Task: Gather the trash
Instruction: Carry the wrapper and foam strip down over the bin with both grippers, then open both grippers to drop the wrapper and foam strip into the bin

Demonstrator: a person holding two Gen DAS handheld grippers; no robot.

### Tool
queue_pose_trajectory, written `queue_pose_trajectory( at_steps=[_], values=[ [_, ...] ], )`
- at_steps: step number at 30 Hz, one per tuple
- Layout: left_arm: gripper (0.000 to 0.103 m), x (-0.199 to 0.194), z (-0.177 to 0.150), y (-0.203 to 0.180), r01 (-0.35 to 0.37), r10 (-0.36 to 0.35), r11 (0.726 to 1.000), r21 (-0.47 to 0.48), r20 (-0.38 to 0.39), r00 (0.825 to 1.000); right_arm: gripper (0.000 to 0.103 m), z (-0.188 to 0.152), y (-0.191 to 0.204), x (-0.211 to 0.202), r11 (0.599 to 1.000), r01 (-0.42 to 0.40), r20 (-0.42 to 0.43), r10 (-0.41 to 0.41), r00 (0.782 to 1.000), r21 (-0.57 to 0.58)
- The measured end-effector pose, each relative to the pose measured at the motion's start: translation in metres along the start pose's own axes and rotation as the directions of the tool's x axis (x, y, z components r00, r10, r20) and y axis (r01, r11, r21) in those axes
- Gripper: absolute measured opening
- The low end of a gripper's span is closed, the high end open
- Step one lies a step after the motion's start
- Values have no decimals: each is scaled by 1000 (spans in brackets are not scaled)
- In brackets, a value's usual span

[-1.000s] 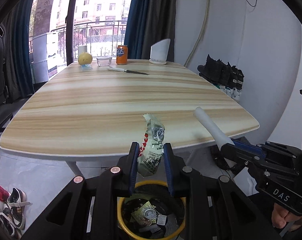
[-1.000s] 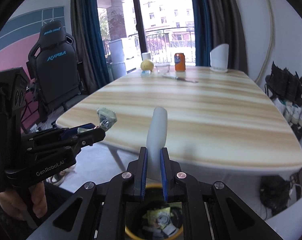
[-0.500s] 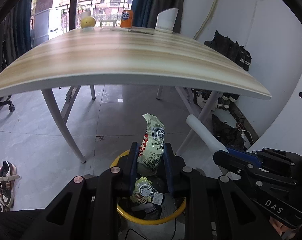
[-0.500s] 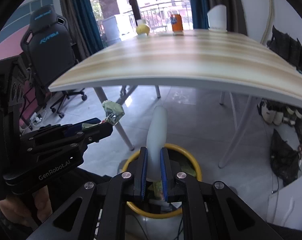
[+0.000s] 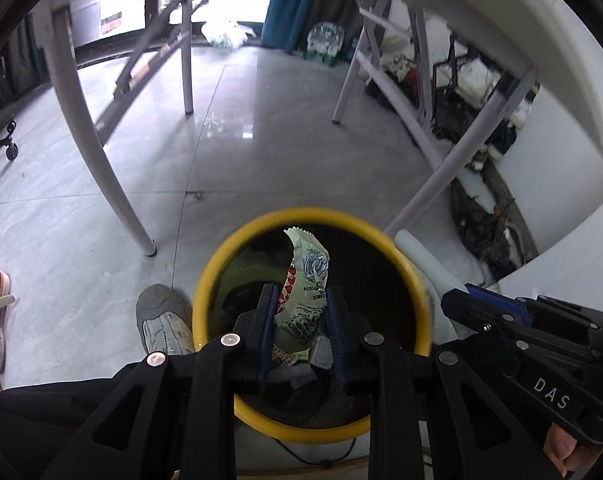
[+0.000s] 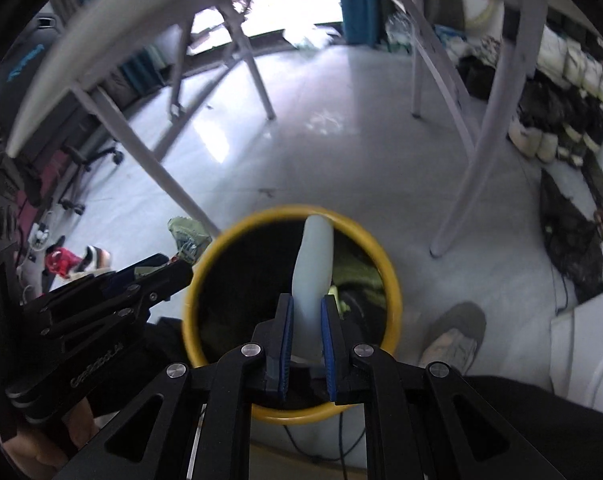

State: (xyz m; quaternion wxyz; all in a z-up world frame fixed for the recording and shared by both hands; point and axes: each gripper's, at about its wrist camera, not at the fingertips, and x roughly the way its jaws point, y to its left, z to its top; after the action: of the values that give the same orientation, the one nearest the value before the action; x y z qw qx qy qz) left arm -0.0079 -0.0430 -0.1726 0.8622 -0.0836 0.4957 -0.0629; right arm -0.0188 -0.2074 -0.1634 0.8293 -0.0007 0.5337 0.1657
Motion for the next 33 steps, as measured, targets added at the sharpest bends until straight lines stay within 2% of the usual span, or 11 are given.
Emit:
queue_pose_trajectory(
  at_steps=[6, 11, 24, 31, 33],
  values=[
    [19, 30, -8, 2, -14, 13, 1000, -3, -92, 996, 13, -10, -2, 40, 999, 27, -77, -24, 997, 38],
    [19, 43, -10, 7, -19, 15, 999, -27, -127, 992, 13, -17, -2, 59, 999, 31, -146, -24, 989, 43],
    [19, 52, -13, 7, 9, -11, 1000, -12, -158, 987, 17, -19, 0, 67, 998, 31, -161, -22, 987, 50],
    [19, 54, -13, 6, 5, -8, 1000, -13, -162, 987, 23, -18, 0, 67, 998, 22, -164, -12, 986, 63],
    [19, 54, -13, 6, 4, -6, 1000, -17, -161, 987, 34, -18, -2, 66, 997, 20, -161, -9, 987, 71]
  ],
)
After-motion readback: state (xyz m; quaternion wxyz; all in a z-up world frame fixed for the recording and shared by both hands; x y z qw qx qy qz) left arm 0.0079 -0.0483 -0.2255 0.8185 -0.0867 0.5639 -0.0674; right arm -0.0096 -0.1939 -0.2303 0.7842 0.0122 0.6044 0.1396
